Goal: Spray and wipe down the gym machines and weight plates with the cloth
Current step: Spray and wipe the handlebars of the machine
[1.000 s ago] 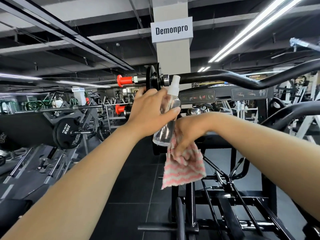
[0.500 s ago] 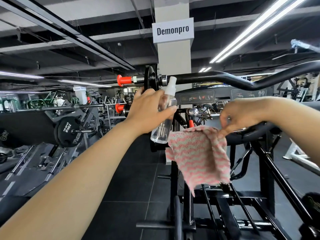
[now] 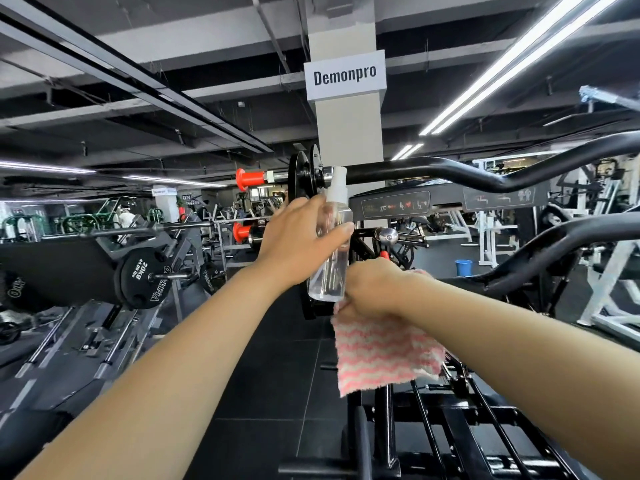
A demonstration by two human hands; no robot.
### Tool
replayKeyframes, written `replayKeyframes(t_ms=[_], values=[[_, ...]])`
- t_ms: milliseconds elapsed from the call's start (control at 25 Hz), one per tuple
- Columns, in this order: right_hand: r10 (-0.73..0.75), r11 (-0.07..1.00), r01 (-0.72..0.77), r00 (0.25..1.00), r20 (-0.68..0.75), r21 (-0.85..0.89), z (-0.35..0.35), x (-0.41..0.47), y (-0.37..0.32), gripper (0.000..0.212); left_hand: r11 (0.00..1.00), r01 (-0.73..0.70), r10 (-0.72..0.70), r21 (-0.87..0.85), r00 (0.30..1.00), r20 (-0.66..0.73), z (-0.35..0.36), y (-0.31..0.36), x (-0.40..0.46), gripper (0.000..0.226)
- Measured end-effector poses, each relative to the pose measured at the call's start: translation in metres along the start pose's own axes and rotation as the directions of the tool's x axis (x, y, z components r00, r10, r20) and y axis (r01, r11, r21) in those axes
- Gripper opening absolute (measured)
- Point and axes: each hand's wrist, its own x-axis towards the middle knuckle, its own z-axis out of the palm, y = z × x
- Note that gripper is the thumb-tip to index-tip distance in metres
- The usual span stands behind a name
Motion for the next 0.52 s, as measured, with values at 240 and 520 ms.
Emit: replayKeyframes(t_ms=[240, 520], values=[[0.184, 0.983, -0.183, 0.946, -0.267, 0.029, 0.026, -0.002, -0.023, 0.019, 0.997, 0.075, -0.075, -0.01, 0.989, -0.129, 0.011, 0.019, -0.003, 0.054], [0.115, 0.968, -0.181, 0.936, -0.334, -0.173, 0.06, -0.025, 0.003, 0.034, 0.816, 0.115, -0.129, -0.566, 0.992, 0.016, 0.035, 0.028, -0.017, 0.024]])
